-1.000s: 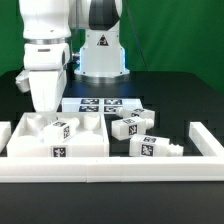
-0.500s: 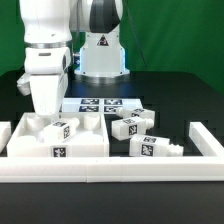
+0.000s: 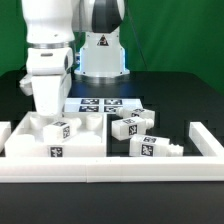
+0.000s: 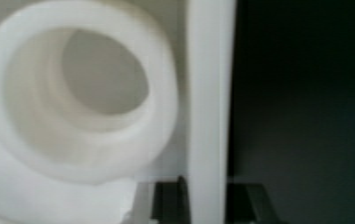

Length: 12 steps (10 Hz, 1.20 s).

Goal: Assemble one leg

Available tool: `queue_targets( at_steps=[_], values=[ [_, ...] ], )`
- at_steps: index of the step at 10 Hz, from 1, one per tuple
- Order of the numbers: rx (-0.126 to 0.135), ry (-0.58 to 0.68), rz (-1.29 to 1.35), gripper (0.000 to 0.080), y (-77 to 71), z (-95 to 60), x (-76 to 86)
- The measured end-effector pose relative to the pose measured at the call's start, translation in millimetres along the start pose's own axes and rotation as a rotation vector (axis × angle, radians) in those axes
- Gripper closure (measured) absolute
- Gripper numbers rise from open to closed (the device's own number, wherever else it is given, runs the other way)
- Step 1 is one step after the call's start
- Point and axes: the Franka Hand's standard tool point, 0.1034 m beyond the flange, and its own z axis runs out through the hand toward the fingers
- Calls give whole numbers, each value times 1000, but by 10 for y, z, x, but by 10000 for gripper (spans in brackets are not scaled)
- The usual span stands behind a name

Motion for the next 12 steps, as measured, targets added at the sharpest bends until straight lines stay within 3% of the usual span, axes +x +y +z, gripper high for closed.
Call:
queue_targets(
  at_steps=[5,7,8,10,12],
  values=[
    [-8,7,-29,745,151,13,391],
    [-10,11,-53,745,303,14,561],
    [-4,14,-60,745,368,13,599],
    [34,15,-33,745,369,10,630],
    [38,15,-24,745,365,11,633]
  ],
)
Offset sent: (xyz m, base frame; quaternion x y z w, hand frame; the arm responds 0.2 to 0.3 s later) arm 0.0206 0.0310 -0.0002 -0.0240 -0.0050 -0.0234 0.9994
